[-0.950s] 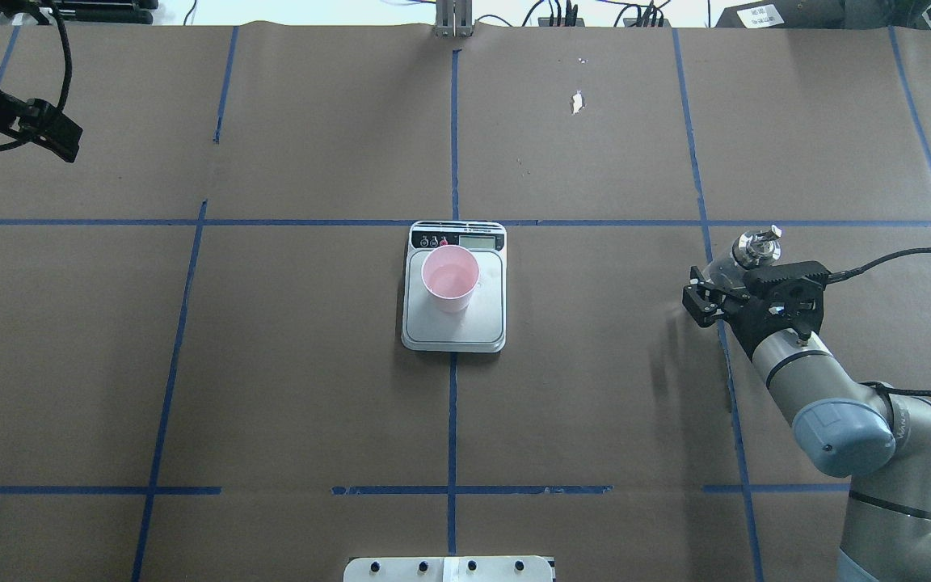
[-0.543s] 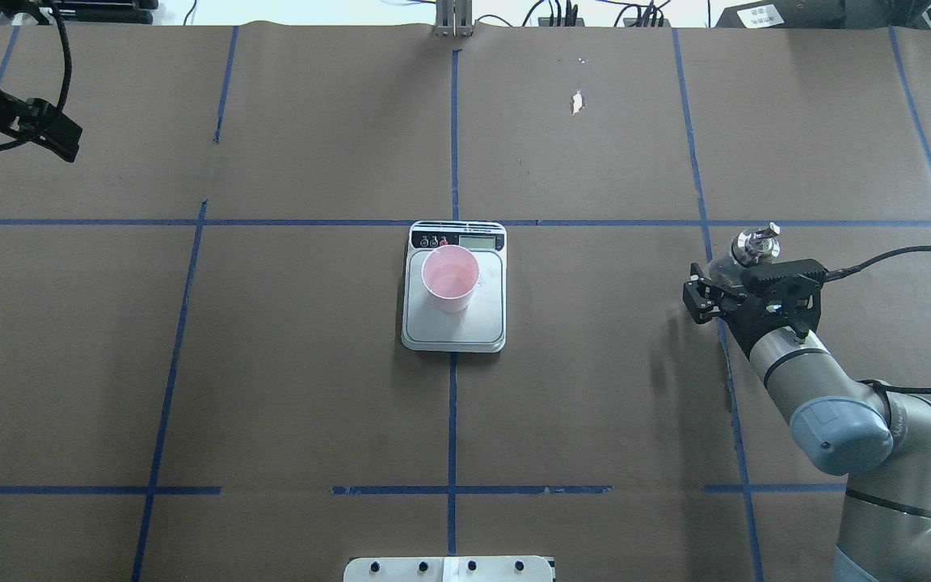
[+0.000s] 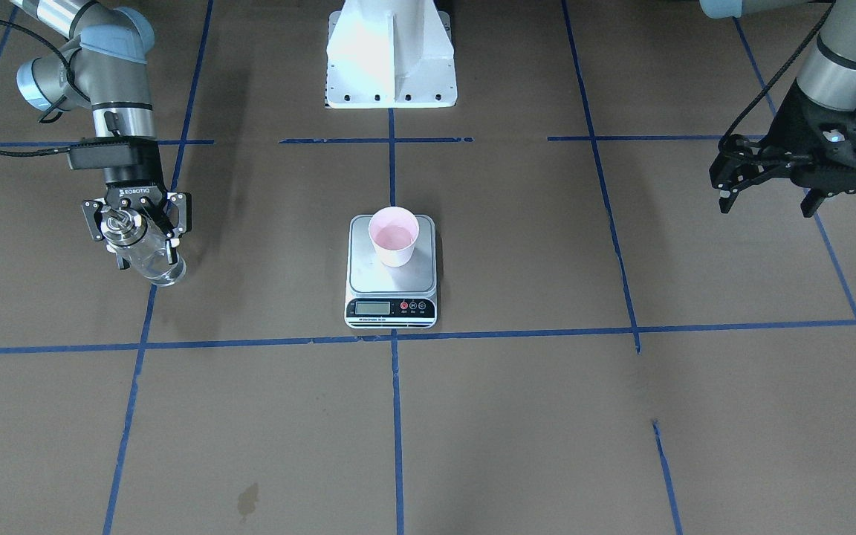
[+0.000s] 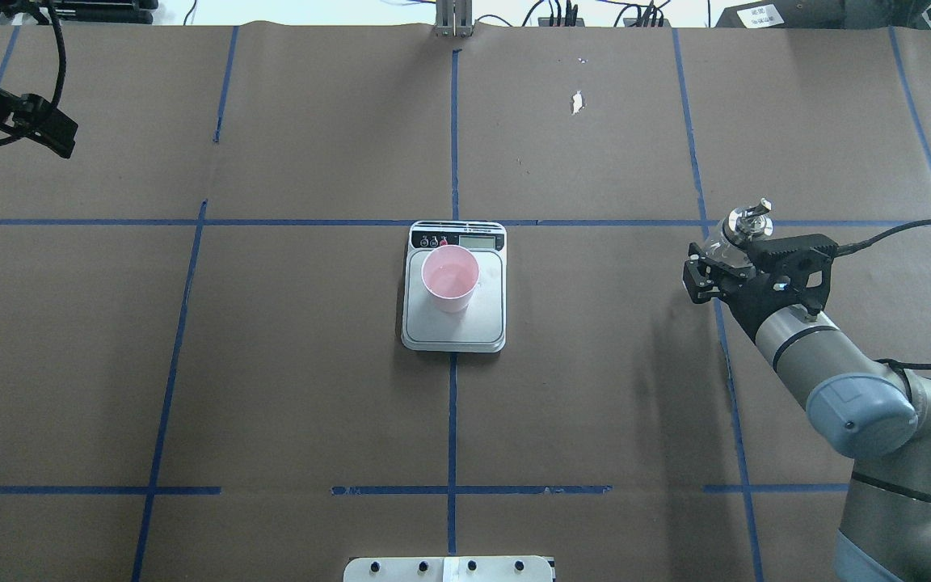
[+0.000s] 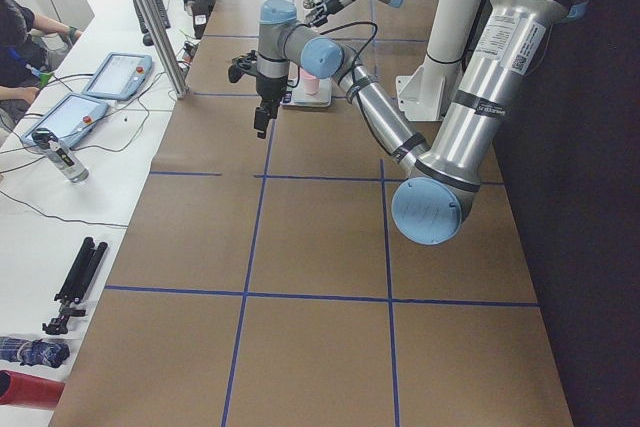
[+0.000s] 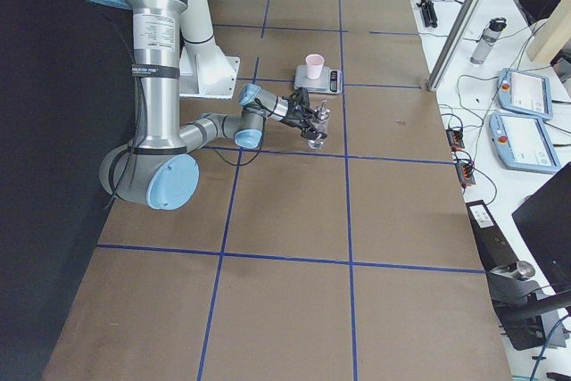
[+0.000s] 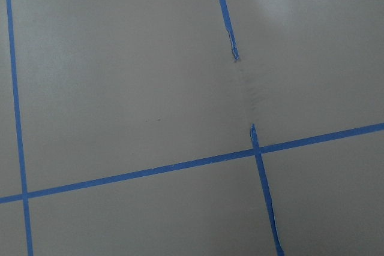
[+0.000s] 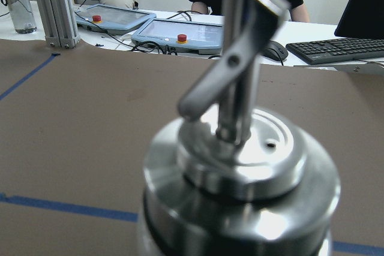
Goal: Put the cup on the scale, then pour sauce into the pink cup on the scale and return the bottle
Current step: 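Close the right gripper around the glass bottle's neck and lift it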
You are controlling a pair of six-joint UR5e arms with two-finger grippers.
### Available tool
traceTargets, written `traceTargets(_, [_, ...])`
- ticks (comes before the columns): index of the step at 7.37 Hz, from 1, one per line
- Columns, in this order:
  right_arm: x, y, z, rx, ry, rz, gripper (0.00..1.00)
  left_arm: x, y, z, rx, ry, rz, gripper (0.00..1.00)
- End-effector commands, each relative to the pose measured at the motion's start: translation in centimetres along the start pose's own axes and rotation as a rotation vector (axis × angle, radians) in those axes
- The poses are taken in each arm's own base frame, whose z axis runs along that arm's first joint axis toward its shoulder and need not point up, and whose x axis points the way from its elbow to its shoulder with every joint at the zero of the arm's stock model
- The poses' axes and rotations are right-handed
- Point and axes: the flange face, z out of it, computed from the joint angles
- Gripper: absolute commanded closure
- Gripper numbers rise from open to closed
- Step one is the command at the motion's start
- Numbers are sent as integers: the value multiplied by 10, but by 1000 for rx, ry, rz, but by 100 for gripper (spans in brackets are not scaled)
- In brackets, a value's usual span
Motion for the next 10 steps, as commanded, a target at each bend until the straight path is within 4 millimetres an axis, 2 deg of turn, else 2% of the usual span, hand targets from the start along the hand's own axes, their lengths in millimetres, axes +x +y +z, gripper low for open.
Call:
traceTargets(1, [-15, -38, -16, -2, 1, -21, 100, -22, -1, -13, 26, -7, 1, 0])
traceTargets(2, [-27, -50, -21, 6, -12, -16, 100, -47, 3, -15, 21, -10, 112, 0])
traceTargets(3, [-33, -61, -31, 18, -32, -13, 100, -74, 13, -7, 6, -10, 151, 0])
traceTargets(5, [-40, -73, -38, 29, -26, -61, 100, -90, 27, 9, 22, -6, 162, 0])
traceTargets(7, [-38, -80, -36, 42, -7, -142, 100, -93, 25, 14, 17, -8, 160, 0])
traceTargets(8, [-47, -83, -34, 40, -5, -155, 100, -97, 24, 18, 9, -12, 180, 0])
traceTargets(10, [-83, -107, -30, 59, 21, -278, 100, -150, 16, 16, 3, -52, 270, 0])
